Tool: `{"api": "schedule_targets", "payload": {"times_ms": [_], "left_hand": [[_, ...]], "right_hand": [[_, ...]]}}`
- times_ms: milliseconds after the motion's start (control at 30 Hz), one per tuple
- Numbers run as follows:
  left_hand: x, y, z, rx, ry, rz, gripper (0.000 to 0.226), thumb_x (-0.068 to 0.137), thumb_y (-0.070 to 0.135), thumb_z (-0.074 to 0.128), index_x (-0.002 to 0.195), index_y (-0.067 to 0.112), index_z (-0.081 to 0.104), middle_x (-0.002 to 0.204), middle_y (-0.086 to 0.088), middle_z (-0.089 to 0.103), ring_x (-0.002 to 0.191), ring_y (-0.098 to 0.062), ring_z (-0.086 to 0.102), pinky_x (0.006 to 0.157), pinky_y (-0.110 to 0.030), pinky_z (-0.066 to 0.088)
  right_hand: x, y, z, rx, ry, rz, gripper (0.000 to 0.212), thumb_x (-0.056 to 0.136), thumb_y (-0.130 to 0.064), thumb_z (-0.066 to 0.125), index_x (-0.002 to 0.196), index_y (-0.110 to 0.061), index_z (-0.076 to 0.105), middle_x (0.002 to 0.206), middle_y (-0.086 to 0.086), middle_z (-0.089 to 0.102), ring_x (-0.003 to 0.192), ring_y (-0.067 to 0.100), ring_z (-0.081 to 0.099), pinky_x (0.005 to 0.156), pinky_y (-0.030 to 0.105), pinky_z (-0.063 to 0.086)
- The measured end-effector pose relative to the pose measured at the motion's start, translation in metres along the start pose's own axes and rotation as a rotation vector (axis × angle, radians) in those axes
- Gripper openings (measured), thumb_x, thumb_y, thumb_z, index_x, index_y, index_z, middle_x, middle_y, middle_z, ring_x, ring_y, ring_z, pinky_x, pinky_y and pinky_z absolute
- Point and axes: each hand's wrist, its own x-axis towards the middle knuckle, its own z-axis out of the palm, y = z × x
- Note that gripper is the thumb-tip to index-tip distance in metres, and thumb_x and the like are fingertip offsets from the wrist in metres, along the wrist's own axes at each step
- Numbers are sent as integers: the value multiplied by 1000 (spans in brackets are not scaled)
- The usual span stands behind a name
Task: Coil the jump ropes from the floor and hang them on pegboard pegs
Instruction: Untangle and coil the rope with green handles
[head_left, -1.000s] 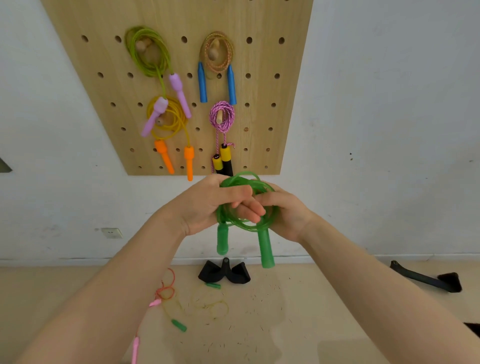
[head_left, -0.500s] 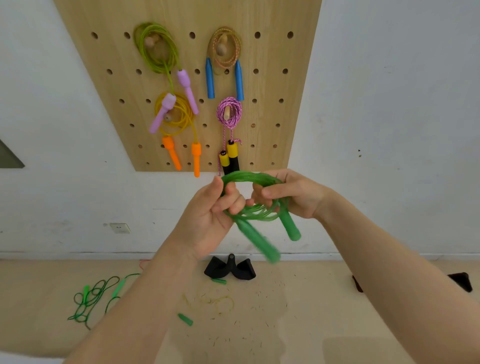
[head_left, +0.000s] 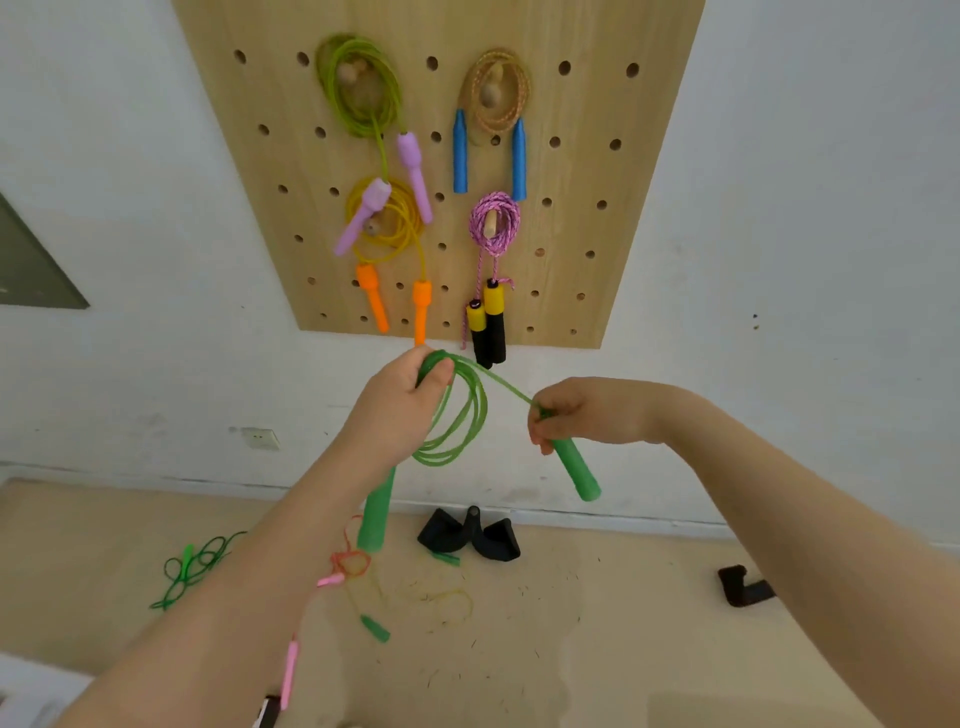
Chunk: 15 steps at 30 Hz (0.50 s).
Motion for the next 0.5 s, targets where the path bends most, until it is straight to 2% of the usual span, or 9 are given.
{"api": "schedule_targets", "payload": {"times_ms": [33,100,167,233,300,400,500], "left_hand": [[3,-3,-1,20,-2,-15,27,98,30,39,89,11,55,54,5,37,48,-11,34,50,-29,28],[10,-9,-4,29,4,-58,29,98,31,39,88,9,54,54,3,36,48,-13,34,50,-29,28],[16,-14,-8,-29,-8,-102,27,98,30,39,83,13,52,53,3,35,46,-12,32,48,-28,26],[22,-16,-12,-187,-29,-141,25,99,28,41,78,19,51,52,4,32,41,-8,29,46,-26,24],[30,-18,-19,-400,-40,-209,22,99,24,42,79,22,53,58,3,34,37,-5,26,43,-23,25],[43,-26,-40,-731,-77,-294,17,98,19,43,94,17,59,76,1,52,37,-4,23,39,-15,27],[55,-36,-58,-820,-95,-301,19,97,20,45,103,11,60,86,-3,60,36,-2,28,38,-14,28]], "right_hand": [[1,-5,-3,19,58,-13,16,94,-20,47,86,-16,60,79,-6,65,75,14,55,74,27,45],[3,-16,-10,321,201,-77,19,96,-18,46,82,-13,60,73,-4,64,57,9,42,51,18,34],[10,-30,-14,756,329,-189,23,97,-14,44,79,-10,58,73,3,63,50,8,39,43,15,32],[24,-43,-11,987,470,-256,23,97,-11,44,80,-7,59,75,8,61,50,8,45,43,15,39],[41,-52,-2,978,634,-248,19,94,-8,49,83,-6,65,72,11,59,52,8,51,51,16,46],[60,-56,11,692,851,-246,11,88,-10,60,84,-8,71,63,4,58,50,2,47,54,14,41],[77,-67,19,499,906,-311,9,84,-10,65,88,-8,73,63,-4,57,48,2,47,51,11,39]]}}
